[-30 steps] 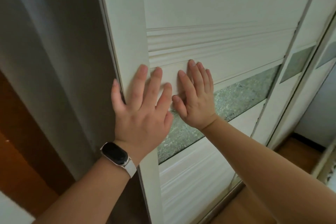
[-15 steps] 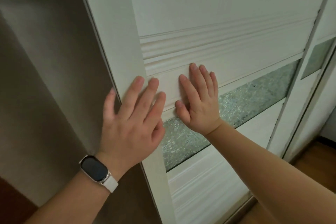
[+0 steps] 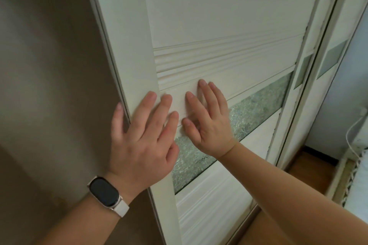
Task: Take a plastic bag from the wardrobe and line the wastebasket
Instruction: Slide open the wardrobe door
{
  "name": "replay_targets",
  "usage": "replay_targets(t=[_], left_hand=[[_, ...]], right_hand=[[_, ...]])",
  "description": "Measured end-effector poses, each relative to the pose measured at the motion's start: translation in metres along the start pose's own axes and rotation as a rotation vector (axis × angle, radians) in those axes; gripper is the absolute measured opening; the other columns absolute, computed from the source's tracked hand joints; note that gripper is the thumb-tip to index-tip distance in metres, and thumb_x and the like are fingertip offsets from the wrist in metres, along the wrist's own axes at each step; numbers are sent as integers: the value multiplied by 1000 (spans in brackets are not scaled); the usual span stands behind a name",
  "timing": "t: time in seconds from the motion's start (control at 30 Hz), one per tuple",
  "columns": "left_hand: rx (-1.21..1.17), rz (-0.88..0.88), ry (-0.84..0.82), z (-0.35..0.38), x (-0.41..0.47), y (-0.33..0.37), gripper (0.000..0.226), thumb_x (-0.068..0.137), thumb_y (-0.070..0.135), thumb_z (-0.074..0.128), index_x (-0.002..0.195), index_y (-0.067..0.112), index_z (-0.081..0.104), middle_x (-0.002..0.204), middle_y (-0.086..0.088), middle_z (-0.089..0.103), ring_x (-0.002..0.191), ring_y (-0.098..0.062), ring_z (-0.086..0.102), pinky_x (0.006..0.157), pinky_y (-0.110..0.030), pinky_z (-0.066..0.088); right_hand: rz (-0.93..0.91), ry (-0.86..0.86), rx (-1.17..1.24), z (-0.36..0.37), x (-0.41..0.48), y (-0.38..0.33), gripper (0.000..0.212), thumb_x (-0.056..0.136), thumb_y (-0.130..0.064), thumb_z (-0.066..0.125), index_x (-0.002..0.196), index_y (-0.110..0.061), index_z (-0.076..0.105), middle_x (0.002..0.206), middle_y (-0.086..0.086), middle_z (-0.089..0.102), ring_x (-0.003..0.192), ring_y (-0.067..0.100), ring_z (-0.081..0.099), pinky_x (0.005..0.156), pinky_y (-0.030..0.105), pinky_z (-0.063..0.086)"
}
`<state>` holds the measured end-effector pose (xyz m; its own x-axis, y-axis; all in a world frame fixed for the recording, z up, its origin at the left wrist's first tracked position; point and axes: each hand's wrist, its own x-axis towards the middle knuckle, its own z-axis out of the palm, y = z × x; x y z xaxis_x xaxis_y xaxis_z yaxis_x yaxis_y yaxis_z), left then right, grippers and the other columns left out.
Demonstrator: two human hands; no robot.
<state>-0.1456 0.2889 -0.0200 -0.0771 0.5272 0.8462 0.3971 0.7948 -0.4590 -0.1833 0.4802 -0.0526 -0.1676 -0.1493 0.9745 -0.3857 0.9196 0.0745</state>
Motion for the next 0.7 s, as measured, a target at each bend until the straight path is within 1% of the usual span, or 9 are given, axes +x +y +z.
replay_targets(t=[0.17, 0.4, 0.7], left_hand=[[-30, -6, 33, 23, 18, 22, 34, 80, 27, 55, 107, 15, 71, 139, -8, 54, 135, -27, 37, 104, -61, 27], [-63, -19, 46, 56, 46, 55, 33, 81, 27, 54, 106, 16, 71, 137, -7, 56, 134, -26, 38, 105, -59, 26], [-109, -24, 47, 95, 82, 98, 32, 85, 27, 51, 106, 13, 70, 135, -6, 58, 134, -26, 38, 106, -59, 26]], right_hand=[[69, 40, 34, 5, -3, 23, 47, 97, -39, 39, 136, -12, 42, 142, 27, 38, 132, 49, 38, 102, 63, 35], [96, 67, 46, 10, -10, 72, 49, 97, -38, 38, 135, -8, 41, 142, 32, 37, 131, 53, 37, 103, 66, 32], [97, 74, 3, 6, -18, 133, 50, 99, -42, 33, 136, -10, 41, 141, 30, 38, 132, 51, 37, 102, 65, 34]])
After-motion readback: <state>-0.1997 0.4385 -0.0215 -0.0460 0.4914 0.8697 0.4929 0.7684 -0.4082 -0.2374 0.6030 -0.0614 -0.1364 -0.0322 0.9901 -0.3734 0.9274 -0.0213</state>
